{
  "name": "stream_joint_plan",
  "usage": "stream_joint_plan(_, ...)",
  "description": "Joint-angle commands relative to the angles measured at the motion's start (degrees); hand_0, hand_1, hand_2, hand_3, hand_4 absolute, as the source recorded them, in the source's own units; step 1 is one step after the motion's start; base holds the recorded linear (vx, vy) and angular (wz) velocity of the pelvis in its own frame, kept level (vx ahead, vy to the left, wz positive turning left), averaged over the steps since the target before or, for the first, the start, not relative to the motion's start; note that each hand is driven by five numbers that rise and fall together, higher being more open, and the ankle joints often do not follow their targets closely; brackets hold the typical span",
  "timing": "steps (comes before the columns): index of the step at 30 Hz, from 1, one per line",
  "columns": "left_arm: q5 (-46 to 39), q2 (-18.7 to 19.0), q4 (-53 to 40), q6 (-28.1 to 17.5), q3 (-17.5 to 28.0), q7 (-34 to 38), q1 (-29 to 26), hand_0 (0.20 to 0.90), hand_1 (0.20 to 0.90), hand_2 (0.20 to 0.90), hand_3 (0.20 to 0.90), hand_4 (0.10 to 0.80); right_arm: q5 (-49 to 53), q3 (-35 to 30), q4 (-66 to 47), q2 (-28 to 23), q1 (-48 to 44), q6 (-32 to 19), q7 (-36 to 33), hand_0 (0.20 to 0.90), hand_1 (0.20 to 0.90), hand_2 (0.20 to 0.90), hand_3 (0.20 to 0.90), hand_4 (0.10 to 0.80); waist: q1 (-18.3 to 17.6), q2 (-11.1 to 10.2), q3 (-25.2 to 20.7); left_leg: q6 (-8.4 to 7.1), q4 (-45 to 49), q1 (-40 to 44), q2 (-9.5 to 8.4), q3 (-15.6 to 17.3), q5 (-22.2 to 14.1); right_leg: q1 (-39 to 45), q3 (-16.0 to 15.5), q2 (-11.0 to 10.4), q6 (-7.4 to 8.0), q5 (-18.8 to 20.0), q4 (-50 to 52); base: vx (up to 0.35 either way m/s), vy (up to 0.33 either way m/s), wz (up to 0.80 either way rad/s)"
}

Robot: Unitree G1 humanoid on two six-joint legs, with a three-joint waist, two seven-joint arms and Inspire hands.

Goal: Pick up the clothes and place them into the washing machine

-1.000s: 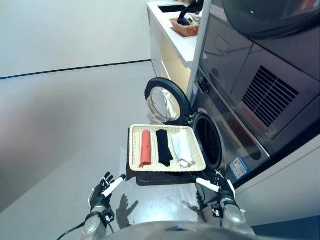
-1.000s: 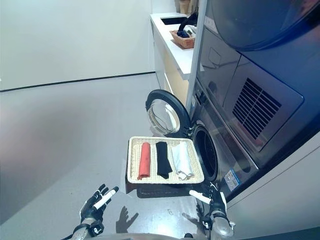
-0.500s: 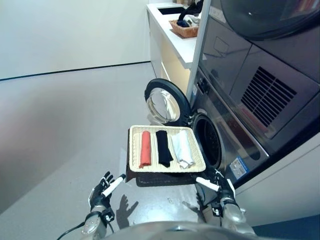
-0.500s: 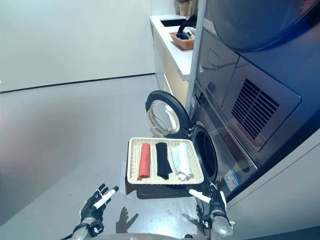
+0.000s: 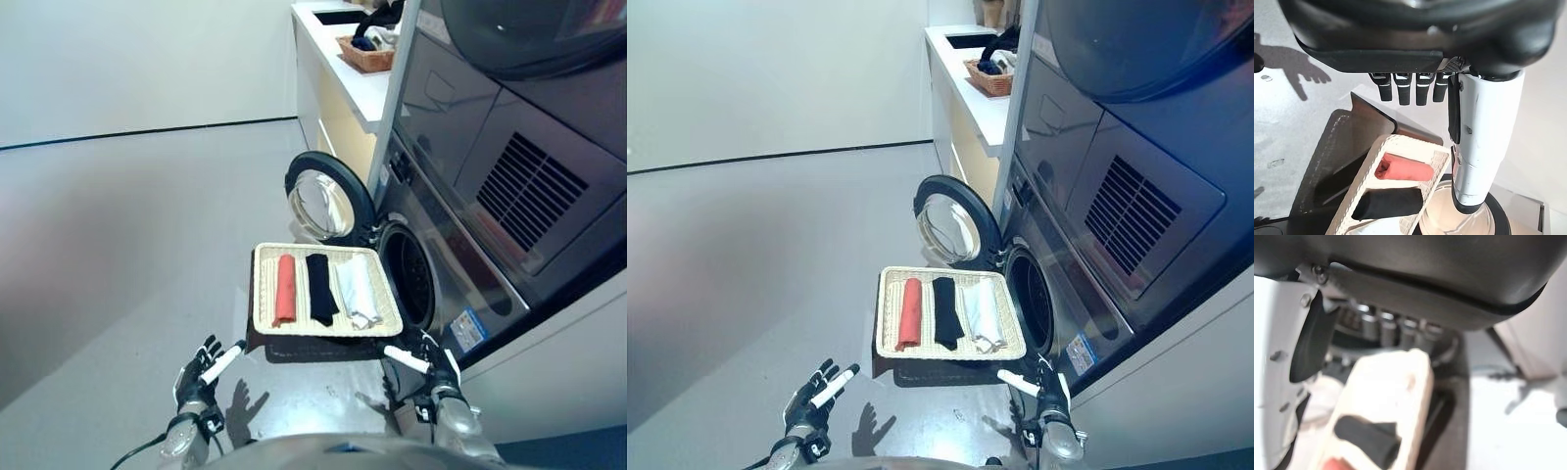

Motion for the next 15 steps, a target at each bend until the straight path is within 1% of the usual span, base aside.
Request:
stream_joint_plan(1, 1.08, 3.34, -2.94, -3.82, 1.57, -0.20, -6.15, 0.900, 0.900, 0.900, 0.900, 0.800, -0.13, -1.01, -3.74, -1.69, -6.97, -3.19, -0.31, 0.900, 0.900, 0.900, 0.900, 0.800, 2.33, -3.84, 3.24, -0.63, 11.70, -3.95, -3.44, -5.64, -7.18, -1.22, 1.78, -0.89, -0.04, 1.67, 0.42, -0.050, 0.017, -0.11)
stream_joint_plan(2, 0.75, 3.06, -2.85, -3.93, 1.39, -0.26, -6.35, 0.900, 0.900, 0.900, 0.900, 0.800, -0.08, -1.23, -3.54, -1.90, -7.04, -3.18, -0.26, 0.900, 0.900, 0.900, 0.900, 0.800, 2.46, -3.96, 3.49, -0.61, 12.81, -4.95, -4.28, -6.71, -7.81, -1.38, 1.76, -1.33, 0.12, 1.84, 0.49, -0.029, 0.069, -0.26)
stream_joint_plan(5, 0.49, 2.57, -2.69, -3.82, 0.85, -0.64, -6.68, 0.900, 0.900, 0.900, 0.900, 0.800, 0.66, -2.74, -3.25, -1.93, -6.78, -2.99, -0.29, 0.900, 0.900, 0.900, 0.900, 0.800, 1.85, -3.62, 3.41, 0.21, 12.99, -6.06, -4.88, -5.09, -8.13, -1.86, 0.87, -3.34, 0.86, 1.99, 1.59, 0.011, 0.150, 0.01)
stream_joint_plan(6, 0.64, 2.89, -3.28, -3.88, 0.73, -0.68, -6.97, 0.900, 0.900, 0.900, 0.900, 0.800, 1.02, -3.25, -3.28, -1.66, -6.78, -2.81, -0.38, 0.900, 0.900, 0.900, 0.900, 0.800, 1.61, -3.37, 3.39, 1.54, 12.67, -5.76, -5.79, -4.75, -8.70, -3.09, 1.33, -4.52, 1.17, 1.46, 4.41, 0.020, 0.168, 0.10)
stream_joint_plan(7, 0.64, 2.90, -3.29, -3.87, 0.73, -0.68, -6.97, 0.900, 0.900, 0.900, 0.900, 0.800, 1.02, -3.25, -3.28, -1.66, -6.78, -2.81, -0.38, 0.900, 0.900, 0.900, 0.900, 0.800, 1.64, -3.38, 3.38, 1.56, 12.68, -5.77, -5.80, -4.72, -8.72, -3.14, 1.37, -4.54, 1.19, 1.42, 4.48, 0.018, 0.168, 0.08)
stream_joint_plan(12, 1.02, 4.13, -4.11, -4.26, 1.75, 0.13, -7.88, 0.900, 0.900, 0.900, 0.900, 0.800, 1.07, -2.80, -2.82, -0.78, -8.29, -2.19, -0.11, 0.900, 0.900, 0.900, 0.900, 0.800, 1.93, -3.39, 4.05, 3.57, 12.53, -4.59, -7.45, -3.38, -10.08, -4.99, 2.61, -6.23, 1.96, 1.23, 9.08, 0.032, 0.149, 0.07)
stream_joint_plan(14, 1.19, 4.43, -4.46, -4.24, 1.87, 0.15, -8.16, 0.900, 0.900, 0.900, 0.900, 0.800, 1.35, -3.25, -2.69, -0.69, -8.55, -2.17, -0.09, 0.900, 0.900, 0.900, 0.900, 0.800, 2.03, -3.48, 3.97, 4.28, 12.19, -3.52, -8.34, -3.31, -10.49, -5.47, 2.86, -7.12, 2.40, 2.57, 11.25, 0.078, 0.162, -0.08)
stream_joint_plan(15, 1.39, 4.53, -4.80, -4.20, 1.80, 0.31, -8.24, 0.900, 0.900, 0.900, 0.900, 0.800, 1.62, -3.49, -2.79, -0.66, -8.57, -2.17, -0.12, 0.900, 0.900, 0.900, 0.900, 0.800, 1.94, -3.54, 4.04, 4.72, 12.03, -3.02, -8.92, -3.25, -10.61, -5.98, 3.41, -7.69, 2.57, 3.91, 13.03, 0.063, 0.164, -0.08)
